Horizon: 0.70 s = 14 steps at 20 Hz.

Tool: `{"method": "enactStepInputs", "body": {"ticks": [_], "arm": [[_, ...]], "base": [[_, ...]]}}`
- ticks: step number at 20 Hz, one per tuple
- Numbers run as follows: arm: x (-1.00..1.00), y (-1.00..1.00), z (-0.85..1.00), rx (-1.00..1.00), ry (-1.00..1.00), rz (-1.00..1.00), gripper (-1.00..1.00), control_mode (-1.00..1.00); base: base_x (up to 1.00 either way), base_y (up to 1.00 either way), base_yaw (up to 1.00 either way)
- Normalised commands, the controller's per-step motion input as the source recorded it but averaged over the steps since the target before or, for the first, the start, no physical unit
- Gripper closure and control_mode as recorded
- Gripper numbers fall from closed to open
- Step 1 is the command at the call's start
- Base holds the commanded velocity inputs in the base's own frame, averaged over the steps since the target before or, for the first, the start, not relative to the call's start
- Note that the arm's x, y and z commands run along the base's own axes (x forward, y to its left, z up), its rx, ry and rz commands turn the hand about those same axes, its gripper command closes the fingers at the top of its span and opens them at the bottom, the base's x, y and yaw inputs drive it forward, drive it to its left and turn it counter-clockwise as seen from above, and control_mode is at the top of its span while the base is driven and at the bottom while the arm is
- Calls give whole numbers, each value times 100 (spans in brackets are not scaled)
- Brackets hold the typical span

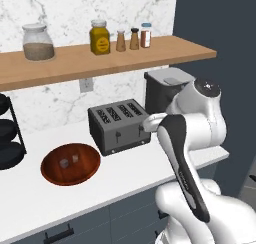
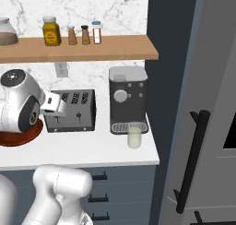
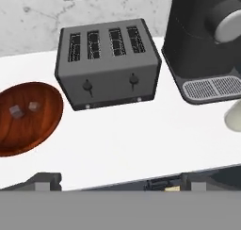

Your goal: Grab a lemon wedge from the fridge and one ice cube from the ice bowl, and put them in the glass of lemonade.

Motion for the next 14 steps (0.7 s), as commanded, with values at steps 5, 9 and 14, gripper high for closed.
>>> {"method": "enactStepInputs", "body": {"ticks": [5, 9, 14], "arm": [[59, 100, 0, 0, 6, 4, -100, -100], [34, 100, -6, 0, 21, 14, -100, -100], [9, 81, -65, 0, 18, 23, -100, -100]], "base": [[0, 0, 0], [0, 0, 0], [0, 0, 0]]}}
